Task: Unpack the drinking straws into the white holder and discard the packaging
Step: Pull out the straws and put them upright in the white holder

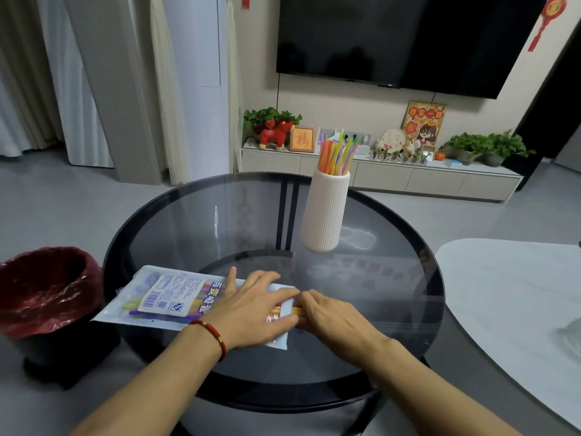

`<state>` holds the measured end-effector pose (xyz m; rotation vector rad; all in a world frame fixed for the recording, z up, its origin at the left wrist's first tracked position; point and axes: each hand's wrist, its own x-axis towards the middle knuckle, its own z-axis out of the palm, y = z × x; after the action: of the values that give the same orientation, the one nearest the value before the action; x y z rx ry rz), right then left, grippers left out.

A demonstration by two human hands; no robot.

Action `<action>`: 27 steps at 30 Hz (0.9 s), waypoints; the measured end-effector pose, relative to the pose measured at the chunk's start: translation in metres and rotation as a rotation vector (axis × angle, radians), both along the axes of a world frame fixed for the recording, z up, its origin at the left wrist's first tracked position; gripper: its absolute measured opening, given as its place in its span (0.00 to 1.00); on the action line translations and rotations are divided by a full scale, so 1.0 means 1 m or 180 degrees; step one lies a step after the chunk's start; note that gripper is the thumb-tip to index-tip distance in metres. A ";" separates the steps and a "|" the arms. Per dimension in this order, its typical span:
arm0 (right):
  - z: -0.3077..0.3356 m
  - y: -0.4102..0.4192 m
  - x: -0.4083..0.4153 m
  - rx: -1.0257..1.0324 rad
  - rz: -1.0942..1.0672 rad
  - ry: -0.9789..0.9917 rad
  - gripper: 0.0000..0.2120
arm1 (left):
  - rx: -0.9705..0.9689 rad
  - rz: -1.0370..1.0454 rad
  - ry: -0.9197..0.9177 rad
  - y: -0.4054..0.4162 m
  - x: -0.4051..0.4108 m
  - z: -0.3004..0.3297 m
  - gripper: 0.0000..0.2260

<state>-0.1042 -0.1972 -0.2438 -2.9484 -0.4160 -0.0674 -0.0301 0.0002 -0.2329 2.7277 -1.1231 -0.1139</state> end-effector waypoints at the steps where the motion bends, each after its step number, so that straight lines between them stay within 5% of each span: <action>1: 0.002 -0.001 -0.001 -0.0036 -0.0048 0.0052 0.16 | 0.0025 -0.0008 -0.0053 -0.001 0.000 0.000 0.26; 18: 0.044 -0.054 -0.028 -0.0831 -0.0299 -0.0011 0.09 | -0.0288 0.0187 -0.0152 -0.008 -0.006 0.002 0.21; 24: 0.053 -0.053 -0.036 -0.1218 -0.0284 -0.0241 0.08 | -0.1041 -0.0465 -0.0253 -0.029 -0.011 0.001 0.33; 27: 0.051 -0.042 -0.036 -0.1283 -0.0318 -0.0517 0.11 | -0.0774 -0.0775 -0.0589 -0.049 -0.020 -0.002 0.24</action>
<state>-0.1402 -0.2393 -0.1924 -3.3752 -0.3359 -0.2667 -0.0502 -0.0485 -0.2347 2.4186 -1.4140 0.2313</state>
